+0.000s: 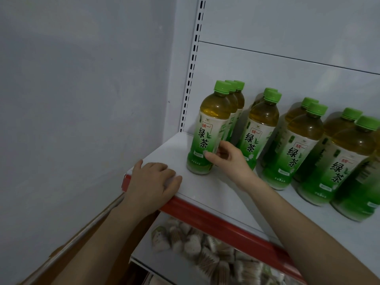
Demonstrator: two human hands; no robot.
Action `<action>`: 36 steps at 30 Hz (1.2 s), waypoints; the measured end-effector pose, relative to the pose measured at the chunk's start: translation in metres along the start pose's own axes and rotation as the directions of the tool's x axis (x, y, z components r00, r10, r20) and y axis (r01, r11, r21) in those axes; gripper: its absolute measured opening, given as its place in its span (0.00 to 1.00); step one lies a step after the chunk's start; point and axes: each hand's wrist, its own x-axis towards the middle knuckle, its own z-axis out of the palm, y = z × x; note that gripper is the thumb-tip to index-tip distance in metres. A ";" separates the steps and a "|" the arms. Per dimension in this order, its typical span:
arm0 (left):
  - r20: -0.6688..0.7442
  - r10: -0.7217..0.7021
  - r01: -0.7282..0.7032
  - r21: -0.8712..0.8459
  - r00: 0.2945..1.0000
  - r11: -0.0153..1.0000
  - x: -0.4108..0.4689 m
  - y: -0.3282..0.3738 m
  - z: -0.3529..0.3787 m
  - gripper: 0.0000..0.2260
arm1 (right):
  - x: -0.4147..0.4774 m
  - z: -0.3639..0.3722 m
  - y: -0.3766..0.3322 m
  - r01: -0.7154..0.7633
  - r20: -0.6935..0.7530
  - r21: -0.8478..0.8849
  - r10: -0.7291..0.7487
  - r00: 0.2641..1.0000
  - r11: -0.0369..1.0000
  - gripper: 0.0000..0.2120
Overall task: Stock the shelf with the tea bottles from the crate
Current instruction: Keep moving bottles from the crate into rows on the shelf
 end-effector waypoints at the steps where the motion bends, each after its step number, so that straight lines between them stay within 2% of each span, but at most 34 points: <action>1: -0.002 0.001 -0.001 -0.002 1.000 1.000 0.000 0.000 0.000 0.26 | 0.000 0.002 0.000 0.002 -0.012 -0.006 -0.002 1.000 1.000 0.17; 8: 0.000 0.003 -0.003 -0.010 1.000 1.000 0.000 0.001 -0.001 0.27 | -0.004 0.003 0.000 -0.009 -0.038 -0.040 0.008 0.999 0.999 0.18; 20: -0.005 0.008 -0.007 0.009 1.000 1.000 0.000 0.000 0.002 0.25 | -0.006 0.005 0.000 -0.030 -0.029 0.010 0.031 0.999 0.999 0.19; 26: -0.027 0.014 -0.014 0.021 1.000 1.000 0.000 0.000 0.002 0.23 | -0.005 0.006 0.002 -0.022 -0.040 -0.018 0.021 0.999 1.000 0.19; 36: -0.002 0.006 -0.006 0.010 1.000 1.000 -0.001 0.000 -0.001 0.27 | -0.005 0.007 0.002 0.000 -0.043 -0.121 -0.005 0.999 0.993 0.19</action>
